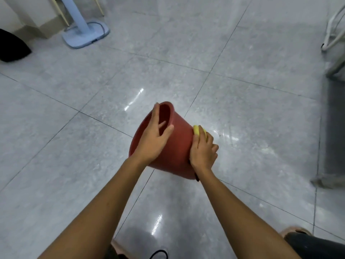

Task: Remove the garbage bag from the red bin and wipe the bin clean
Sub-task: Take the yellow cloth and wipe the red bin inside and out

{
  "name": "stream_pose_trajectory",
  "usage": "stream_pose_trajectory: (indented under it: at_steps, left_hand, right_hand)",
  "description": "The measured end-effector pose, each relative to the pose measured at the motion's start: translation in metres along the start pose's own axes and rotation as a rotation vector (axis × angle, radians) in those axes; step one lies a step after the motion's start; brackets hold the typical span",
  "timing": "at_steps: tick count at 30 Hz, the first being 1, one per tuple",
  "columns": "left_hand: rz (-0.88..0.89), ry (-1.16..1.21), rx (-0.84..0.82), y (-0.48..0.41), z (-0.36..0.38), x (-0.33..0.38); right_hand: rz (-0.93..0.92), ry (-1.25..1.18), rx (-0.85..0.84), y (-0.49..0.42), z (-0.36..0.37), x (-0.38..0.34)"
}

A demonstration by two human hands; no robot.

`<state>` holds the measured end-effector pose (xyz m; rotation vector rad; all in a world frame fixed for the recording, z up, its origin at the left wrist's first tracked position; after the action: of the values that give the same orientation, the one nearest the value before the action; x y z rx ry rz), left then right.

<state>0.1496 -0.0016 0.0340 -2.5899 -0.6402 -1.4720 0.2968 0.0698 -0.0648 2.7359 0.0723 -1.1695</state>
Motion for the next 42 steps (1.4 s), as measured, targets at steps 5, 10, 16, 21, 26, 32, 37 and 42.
stream_pose_trajectory:
  at_steps: [5, 10, 16, 21, 26, 32, 37, 42]
  left_hand:
    - [0.136, -0.422, -0.021, 0.055, -0.006, -0.041]
    - [0.361, -0.521, 0.087, 0.051, 0.008, -0.018]
    - [0.322, -0.322, 0.124, 0.034, 0.012, -0.004]
    - [0.178, -0.403, 0.112, -0.001, 0.000, -0.009]
    - [0.134, -0.252, 0.106, -0.022, 0.005, 0.004]
    - [0.009, -0.252, 0.162, -0.023, 0.010, 0.016]
    - [-0.084, -0.239, 0.193, -0.026, 0.011, 0.011]
    - [-0.067, -0.161, 0.060, -0.018, 0.001, 0.002]
  right_hand:
    - [0.168, -0.052, -0.083, -0.023, 0.002, 0.028]
    - [0.090, -0.115, -0.081, -0.015, -0.002, -0.006]
    - [-0.351, -0.079, -0.053, 0.025, 0.004, -0.035]
    - [0.142, -0.036, -0.312, -0.004, 0.027, 0.021]
    - [0.043, -0.141, -0.269, -0.014, 0.026, -0.015]
    - [-0.394, -0.070, -0.191, 0.001, -0.003, -0.063]
    - [-0.232, 0.010, -0.158, 0.009, -0.001, -0.017]
    - [-0.123, 0.070, -0.146, 0.010, 0.003, 0.018]
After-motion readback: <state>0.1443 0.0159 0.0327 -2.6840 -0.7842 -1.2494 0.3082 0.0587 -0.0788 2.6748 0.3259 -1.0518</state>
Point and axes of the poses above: each hand's wrist, its own y-axis away from the middle knuckle, its own z-axis out of the palm, x = y × z, the point moved 5 cm from there along -y, towards the middle knuckle, and after that the axes turned 3 degrees about -z, right-handed, at the moved point
